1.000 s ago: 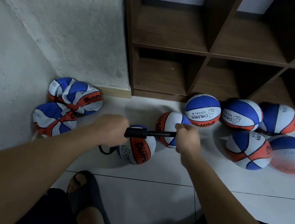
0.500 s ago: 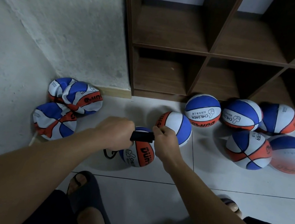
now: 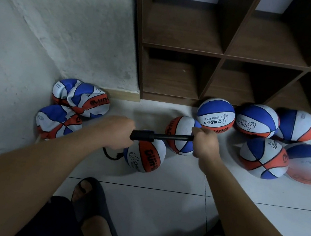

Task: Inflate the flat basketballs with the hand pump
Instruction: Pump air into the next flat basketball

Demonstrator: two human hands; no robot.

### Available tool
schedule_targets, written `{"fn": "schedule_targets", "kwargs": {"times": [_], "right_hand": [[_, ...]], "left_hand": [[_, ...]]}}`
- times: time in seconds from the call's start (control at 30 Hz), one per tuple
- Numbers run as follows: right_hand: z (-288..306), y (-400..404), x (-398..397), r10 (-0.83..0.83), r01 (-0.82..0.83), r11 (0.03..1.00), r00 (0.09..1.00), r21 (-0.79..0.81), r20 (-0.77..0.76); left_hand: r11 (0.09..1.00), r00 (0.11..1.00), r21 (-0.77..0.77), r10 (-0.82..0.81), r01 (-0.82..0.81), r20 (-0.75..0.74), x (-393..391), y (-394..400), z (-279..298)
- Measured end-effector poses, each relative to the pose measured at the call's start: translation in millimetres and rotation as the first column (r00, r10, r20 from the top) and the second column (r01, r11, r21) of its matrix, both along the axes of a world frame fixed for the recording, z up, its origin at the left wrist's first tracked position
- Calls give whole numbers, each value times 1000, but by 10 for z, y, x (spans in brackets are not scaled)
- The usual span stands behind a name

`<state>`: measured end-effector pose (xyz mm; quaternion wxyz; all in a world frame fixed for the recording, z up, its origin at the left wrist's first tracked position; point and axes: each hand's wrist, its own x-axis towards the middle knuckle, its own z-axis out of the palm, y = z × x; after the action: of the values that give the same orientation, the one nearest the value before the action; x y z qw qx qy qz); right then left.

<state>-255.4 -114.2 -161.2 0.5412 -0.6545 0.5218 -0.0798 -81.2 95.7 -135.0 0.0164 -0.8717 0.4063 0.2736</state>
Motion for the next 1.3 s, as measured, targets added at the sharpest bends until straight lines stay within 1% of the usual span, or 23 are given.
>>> {"fn": "schedule_targets", "kwargs": {"times": [0.17, 0.27, 0.33, 0.5, 0.67, 0.8, 0.93, 1.0, 1.07, 1.13, 1.23, 1.3], "right_hand": [[20, 405, 110, 88, -87, 994, 996, -62, 19], [29, 557, 182, 158, -156, 987, 987, -43, 42], [14, 642, 187, 200, -198, 980, 979, -37, 52], [-40, 695, 177, 222, -222, 975, 972, -6, 79], [-52, 626, 182, 218, -219, 976, 973, 2, 82], [83, 380, 164, 227, -226, 973, 974, -48, 23], [160, -30, 85, 87, -84, 995, 995, -55, 46], [142, -52, 55, 23, -21, 999, 999, -44, 40], [116, 66, 67, -7, 10, 997, 999, -82, 40], [105, 267, 119, 13, -7, 993, 999, -116, 49], [112, 497, 204, 82, -73, 990, 994, -119, 77], [103, 582, 248, 132, -121, 984, 987, -128, 88]], "left_hand": [[999, 998, -33, -6, 8, 70, -227, -128, 16], [999, 998, -41, 14, -12, 55, -277, -139, -49], [999, 999, -30, -10, 12, 53, -275, -143, -52], [999, 998, -25, -47, 48, 52, -238, -129, -39], [997, 997, -52, -54, 57, 48, -238, -140, 14], [998, 1000, -61, 4, -3, 15, -124, -73, 15], [998, 999, -43, 36, -36, 6, 54, 54, 44], [999, 1000, -29, 30, -30, 7, 33, 52, 42], [999, 1000, -35, 22, -21, 11, -60, -7, 60], [999, 999, -41, 14, -12, 38, -159, -72, 98], [998, 994, -60, 5, 1, 106, -257, -154, 109], [997, 994, -71, 20, -12, 110, -298, -174, 75]]}}
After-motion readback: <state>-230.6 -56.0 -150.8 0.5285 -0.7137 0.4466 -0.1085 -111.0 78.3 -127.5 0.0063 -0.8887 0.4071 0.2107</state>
